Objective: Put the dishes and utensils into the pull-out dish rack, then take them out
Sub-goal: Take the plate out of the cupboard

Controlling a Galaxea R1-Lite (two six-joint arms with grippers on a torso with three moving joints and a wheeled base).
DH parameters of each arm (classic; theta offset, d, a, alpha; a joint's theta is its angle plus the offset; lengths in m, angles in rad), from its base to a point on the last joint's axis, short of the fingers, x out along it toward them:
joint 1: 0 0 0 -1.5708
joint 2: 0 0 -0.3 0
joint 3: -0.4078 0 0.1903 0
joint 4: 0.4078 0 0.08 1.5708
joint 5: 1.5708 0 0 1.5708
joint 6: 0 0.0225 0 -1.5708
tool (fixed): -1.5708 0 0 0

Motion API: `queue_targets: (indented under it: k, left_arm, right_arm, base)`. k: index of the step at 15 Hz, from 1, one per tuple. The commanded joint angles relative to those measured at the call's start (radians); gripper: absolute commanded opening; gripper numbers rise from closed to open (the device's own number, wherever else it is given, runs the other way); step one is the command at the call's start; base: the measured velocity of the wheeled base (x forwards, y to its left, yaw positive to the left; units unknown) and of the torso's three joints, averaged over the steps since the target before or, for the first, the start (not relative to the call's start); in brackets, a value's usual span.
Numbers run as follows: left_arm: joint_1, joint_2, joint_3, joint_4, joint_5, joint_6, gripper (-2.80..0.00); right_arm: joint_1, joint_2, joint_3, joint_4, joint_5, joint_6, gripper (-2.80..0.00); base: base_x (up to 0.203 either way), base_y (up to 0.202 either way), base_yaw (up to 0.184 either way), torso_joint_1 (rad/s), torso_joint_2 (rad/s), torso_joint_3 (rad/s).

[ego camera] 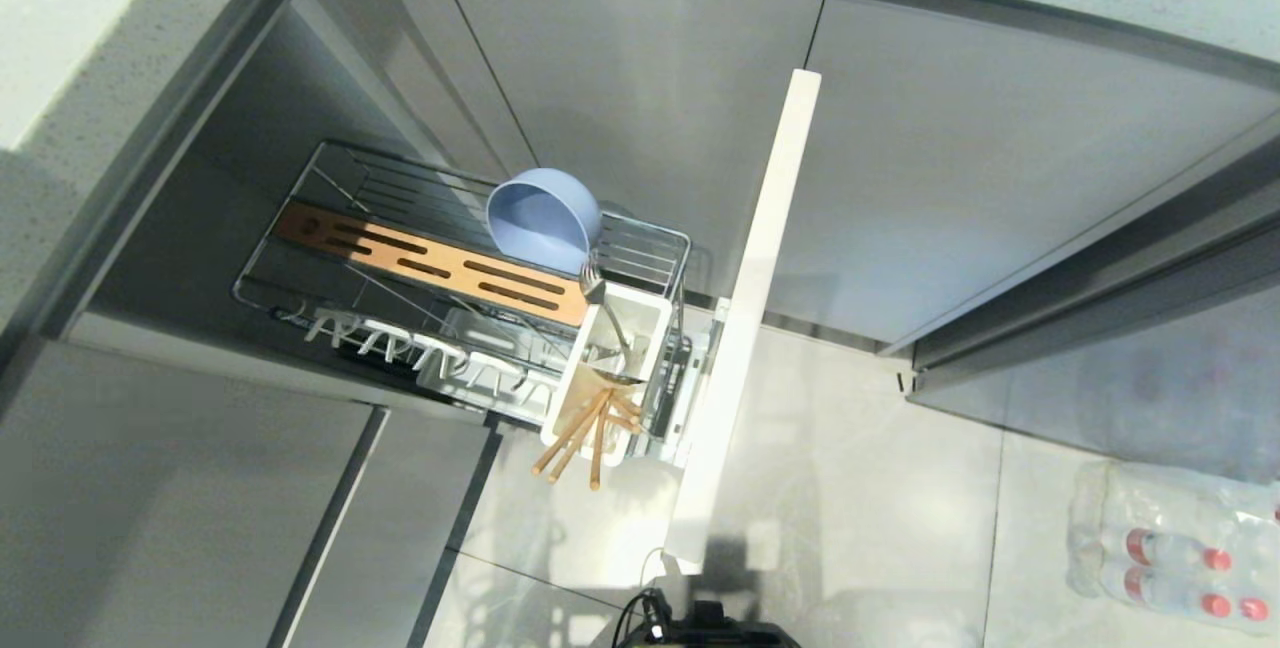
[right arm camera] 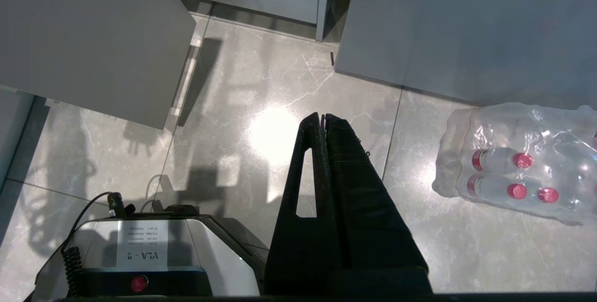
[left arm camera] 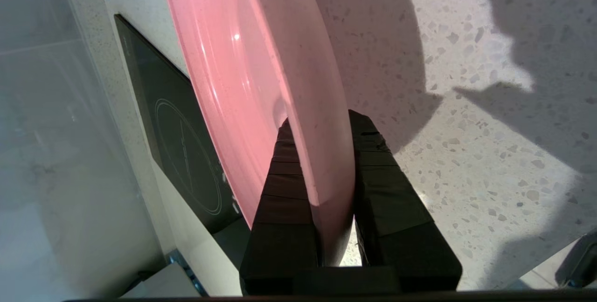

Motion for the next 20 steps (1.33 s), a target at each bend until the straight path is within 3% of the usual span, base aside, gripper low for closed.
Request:
queue_targets:
  k: [1, 4, 9, 20]
  left_arm:
    - [0.001, 0.013, 0.000, 0.016, 0.005, -0.001, -2.80]
    - [0.004, 0.042, -0.001, 0.086, -0.007, -0.015, -2.80]
    - [0.008, 0.063, -0.001, 0.093, -0.105, -0.043, -2.80]
    - [0.008, 0.043, -0.001, 0.054, -0.107, -0.048, -2.80]
  right_arm:
    - [0.000, 0.000, 0.000, 0.000, 0.000, 0.000, -2.80]
    - [-0.001, 0.000, 0.000, 0.000, 0.000, -0.001, -2.80]
    - [0.000, 0.000, 0.000, 0.000, 0.000, -0.001, -2.80]
    - [0.000, 0.000, 0.000, 0.000, 0.000, -0.001, -2.80]
  base:
    - [0.000, 0.000, 0.000, 0.000, 0.00, 0.000]
    - [0.000, 0.000, 0.000, 0.000, 0.00, 0.000]
    - [0.000, 0.000, 0.000, 0.000, 0.00, 0.000]
    - [0.000, 0.000, 0.000, 0.000, 0.00, 0.000]
